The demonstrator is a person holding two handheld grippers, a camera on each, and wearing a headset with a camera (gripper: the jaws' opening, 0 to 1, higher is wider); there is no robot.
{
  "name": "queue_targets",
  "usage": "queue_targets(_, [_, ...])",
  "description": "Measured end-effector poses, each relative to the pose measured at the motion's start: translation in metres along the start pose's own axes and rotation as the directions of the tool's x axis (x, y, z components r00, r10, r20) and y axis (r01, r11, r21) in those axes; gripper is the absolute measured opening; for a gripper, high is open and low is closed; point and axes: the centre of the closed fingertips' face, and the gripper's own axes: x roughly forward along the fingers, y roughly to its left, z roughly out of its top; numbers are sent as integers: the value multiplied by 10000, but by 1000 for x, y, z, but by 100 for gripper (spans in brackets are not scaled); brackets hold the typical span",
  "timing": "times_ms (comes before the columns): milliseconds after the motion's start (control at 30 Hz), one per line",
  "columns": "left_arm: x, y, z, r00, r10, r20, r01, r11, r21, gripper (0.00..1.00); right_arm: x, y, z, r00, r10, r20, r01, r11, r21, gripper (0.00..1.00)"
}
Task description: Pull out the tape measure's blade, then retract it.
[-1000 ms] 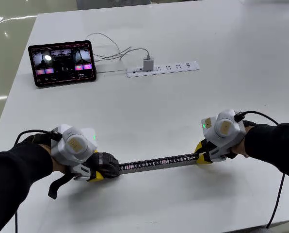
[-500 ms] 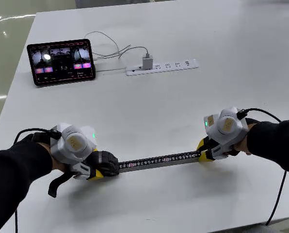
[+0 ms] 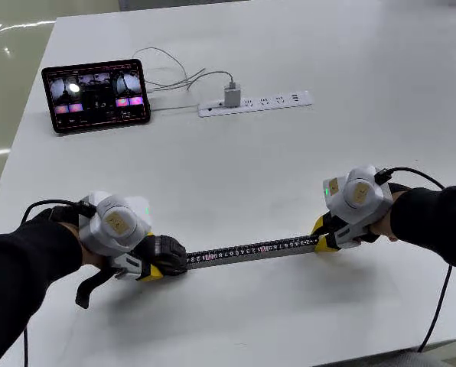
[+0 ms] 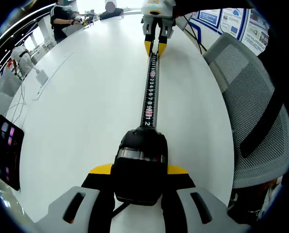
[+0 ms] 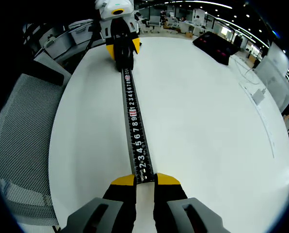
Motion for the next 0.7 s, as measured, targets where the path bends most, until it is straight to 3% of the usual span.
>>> queue_targets(267, [-1, -1, 1, 10000, -18, 50, 18, 10000, -2, 32, 1, 0, 1, 9995, 103, -300, -110, 9997, -210, 10])
queue_targets(533, [0, 0, 0, 10000, -56, 2, 56, 10000, -14, 32, 2, -1, 1, 9973, 2, -739, 0, 10000, 38, 10])
queue_targets(700, [0, -1, 1, 10000, -43, -5, 43, 10000, -46, 31, 2, -1, 0, 9972, -94, -741, 113, 9996, 259, 10])
